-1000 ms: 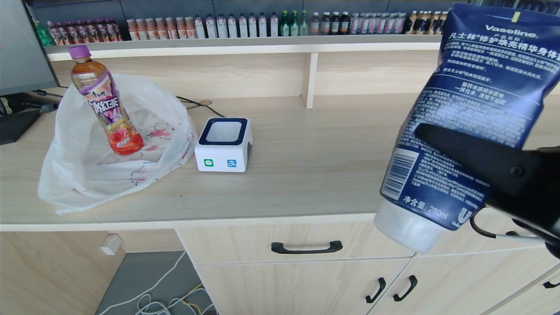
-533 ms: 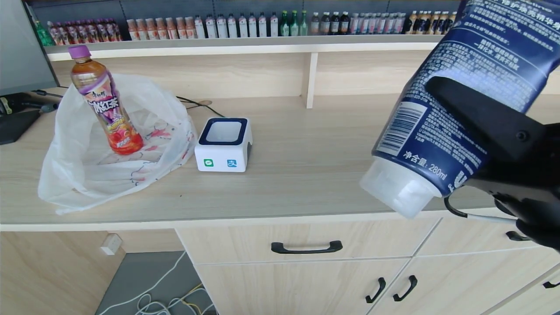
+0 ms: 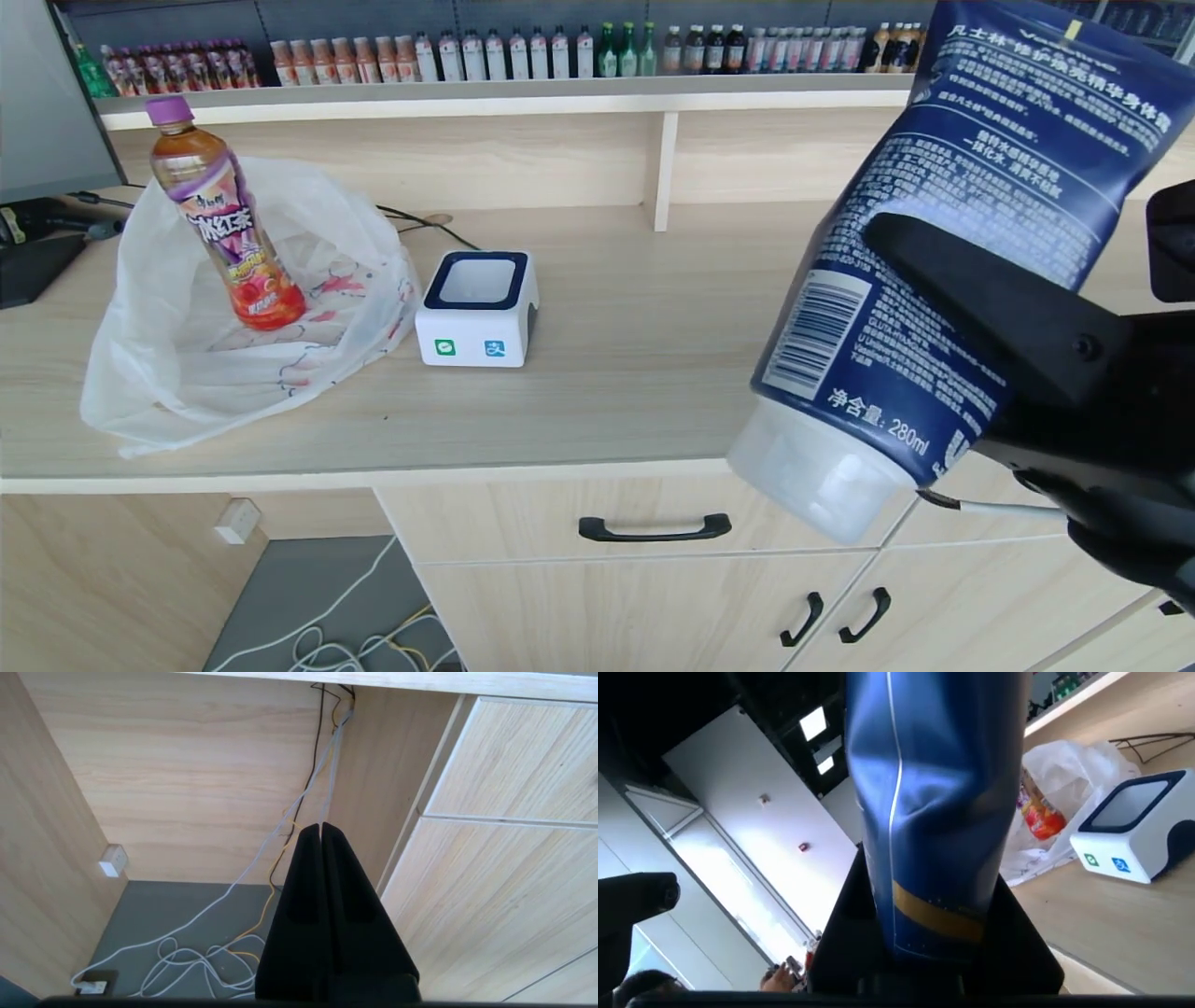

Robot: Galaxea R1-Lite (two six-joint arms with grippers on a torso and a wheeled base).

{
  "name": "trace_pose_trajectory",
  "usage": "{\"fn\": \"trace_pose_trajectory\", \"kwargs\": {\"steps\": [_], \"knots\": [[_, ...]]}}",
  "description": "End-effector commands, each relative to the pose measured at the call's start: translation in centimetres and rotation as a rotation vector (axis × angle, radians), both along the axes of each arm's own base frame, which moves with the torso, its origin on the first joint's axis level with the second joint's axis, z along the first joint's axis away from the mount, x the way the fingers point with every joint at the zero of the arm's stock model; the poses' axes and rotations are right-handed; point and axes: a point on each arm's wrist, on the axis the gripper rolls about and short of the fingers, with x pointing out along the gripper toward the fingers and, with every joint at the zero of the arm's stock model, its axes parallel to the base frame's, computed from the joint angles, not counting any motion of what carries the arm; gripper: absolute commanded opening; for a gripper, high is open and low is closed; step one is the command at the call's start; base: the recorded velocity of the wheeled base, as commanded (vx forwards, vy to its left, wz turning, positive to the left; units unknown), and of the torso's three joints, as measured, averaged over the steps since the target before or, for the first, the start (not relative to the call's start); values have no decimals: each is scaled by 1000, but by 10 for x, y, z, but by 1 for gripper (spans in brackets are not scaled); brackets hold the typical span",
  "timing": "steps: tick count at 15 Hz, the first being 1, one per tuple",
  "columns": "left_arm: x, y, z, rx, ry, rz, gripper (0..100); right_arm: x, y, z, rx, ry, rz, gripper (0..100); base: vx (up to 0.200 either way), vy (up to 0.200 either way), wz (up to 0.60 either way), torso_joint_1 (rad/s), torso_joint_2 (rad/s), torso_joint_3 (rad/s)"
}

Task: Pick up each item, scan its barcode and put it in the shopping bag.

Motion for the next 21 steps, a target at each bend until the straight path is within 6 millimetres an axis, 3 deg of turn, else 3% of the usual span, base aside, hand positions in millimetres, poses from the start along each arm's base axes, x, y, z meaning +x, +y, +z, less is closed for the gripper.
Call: {"fn": "trace_pose_trajectory", "kwargs": {"steps": [1, 18, 21], "knots": [[0, 0, 0, 0, 0, 0, 0, -8, 3, 1, 4, -6, 36, 0, 0, 0, 0, 0, 0, 0], [0, 0, 0, 0, 0, 0, 0, -12, -3, 1, -10, -49, 9, 0, 0, 0, 0, 0, 0, 0], [0, 0, 0, 0, 0, 0, 0, -14, -3, -13, -101, -116, -53, 0, 0, 0, 0, 0, 0, 0]]}}
